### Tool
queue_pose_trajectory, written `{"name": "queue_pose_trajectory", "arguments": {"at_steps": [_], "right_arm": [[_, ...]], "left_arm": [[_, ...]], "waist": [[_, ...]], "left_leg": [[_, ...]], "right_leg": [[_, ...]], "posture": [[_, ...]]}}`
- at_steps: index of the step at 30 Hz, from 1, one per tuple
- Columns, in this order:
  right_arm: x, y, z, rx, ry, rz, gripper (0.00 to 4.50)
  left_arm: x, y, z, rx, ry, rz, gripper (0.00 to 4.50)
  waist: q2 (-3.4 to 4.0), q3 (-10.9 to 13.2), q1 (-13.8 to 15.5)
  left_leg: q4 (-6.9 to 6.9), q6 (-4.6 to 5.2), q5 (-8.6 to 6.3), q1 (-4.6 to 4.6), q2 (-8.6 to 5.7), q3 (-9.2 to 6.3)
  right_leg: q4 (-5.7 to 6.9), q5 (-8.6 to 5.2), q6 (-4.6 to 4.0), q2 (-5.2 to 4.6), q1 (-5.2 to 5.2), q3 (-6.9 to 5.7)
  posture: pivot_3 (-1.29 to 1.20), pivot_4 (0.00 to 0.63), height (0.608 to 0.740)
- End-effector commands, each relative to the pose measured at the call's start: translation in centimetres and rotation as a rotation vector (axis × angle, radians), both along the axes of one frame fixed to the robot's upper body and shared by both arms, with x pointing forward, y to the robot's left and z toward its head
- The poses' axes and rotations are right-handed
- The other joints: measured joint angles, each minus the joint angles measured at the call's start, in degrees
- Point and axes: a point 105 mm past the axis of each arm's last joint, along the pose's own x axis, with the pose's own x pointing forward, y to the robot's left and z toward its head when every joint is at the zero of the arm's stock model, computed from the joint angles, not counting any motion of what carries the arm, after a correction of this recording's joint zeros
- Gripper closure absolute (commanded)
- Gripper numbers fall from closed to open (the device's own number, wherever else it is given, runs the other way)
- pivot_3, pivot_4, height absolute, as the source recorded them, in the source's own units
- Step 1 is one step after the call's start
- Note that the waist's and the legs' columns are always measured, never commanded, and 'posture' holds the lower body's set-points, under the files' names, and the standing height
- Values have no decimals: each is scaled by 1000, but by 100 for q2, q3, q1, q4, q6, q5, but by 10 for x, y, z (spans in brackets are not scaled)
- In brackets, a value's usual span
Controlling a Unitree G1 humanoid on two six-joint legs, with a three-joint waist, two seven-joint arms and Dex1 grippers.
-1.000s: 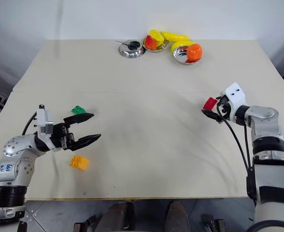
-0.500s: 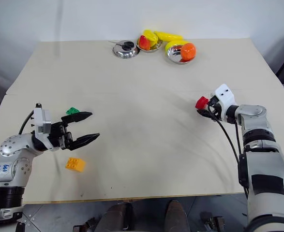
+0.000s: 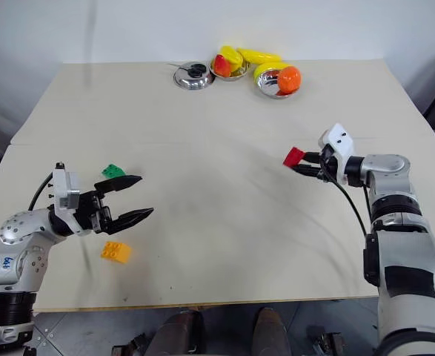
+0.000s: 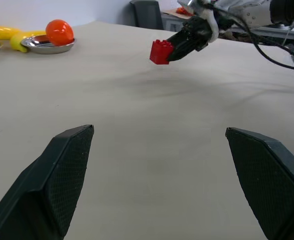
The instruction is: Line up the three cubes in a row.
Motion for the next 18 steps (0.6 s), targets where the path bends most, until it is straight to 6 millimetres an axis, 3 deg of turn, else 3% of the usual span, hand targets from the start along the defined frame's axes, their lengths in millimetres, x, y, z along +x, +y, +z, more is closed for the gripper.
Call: {"name": "queue_pose_trajectory", "arguments": {"at_steps": [1, 7, 18], "right_arm": [[-25, 12, 6, -50, 24, 231, 3056], [-57, 28, -25, -209, 90, 427, 3056], [-54, 35, -49, -220, 137, 454, 3056]], "left_arm": [[-14, -2, 7, -21, -5, -68, 0], [-25, -1, 0, -7, 61, -93, 0], [-25, 4, 0, 26, 52, -69, 0]], "waist": [[0, 0, 0], [3, 2, 18], [3, 2, 14]], "left_leg": [[1, -3, -2, 1, 2, 0], [9, -11, -7, 4, 12, 2], [20, -15, -5, 13, 27, 8]], "right_leg": [[1, 0, 0, 2, 0, 0], [8, 0, -1, 8, 0, -6], [19, 5, -10, 20, 0, -1]], "posture": [[0, 150, 740], [0, 150, 740], [0, 150, 740]]}}
